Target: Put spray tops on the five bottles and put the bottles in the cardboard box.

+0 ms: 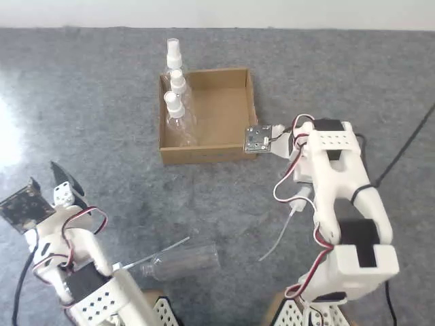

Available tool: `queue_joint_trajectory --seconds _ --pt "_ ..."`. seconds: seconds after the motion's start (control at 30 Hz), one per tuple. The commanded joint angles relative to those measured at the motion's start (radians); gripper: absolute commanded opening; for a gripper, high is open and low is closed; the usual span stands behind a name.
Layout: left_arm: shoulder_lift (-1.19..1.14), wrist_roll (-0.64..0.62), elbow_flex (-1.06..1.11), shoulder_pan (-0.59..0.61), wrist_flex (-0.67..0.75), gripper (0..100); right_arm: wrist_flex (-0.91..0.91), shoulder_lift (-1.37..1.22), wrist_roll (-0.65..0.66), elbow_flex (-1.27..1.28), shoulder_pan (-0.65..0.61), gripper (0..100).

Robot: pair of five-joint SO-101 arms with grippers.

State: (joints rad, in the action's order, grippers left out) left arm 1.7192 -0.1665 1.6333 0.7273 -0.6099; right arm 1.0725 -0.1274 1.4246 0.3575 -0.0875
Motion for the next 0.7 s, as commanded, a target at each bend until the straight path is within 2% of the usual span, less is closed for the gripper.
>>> queue_joint_trajectory --seconds 0.0,0.2,0.47,0.67 --pt "0.018 0.008 -0.007 -0.006 0.028 15 -0.045 -0.010 0.014 -0.012 0.016 33.3" --pt "0.018 0.008 -0.007 -0.006 0.028 15 -0.071 -0.053 0.014 -0.012 0.018 33.0" --pt "0.018 0.008 -0.007 -0.006 0.028 15 -0.071 -0.051 0.011 -0.012 0.018 14.1" --pt "0.018 0.008 -0.007 -0.006 0.028 15 -0.071 -0.050 0.009 -0.018 0.059 12.0"
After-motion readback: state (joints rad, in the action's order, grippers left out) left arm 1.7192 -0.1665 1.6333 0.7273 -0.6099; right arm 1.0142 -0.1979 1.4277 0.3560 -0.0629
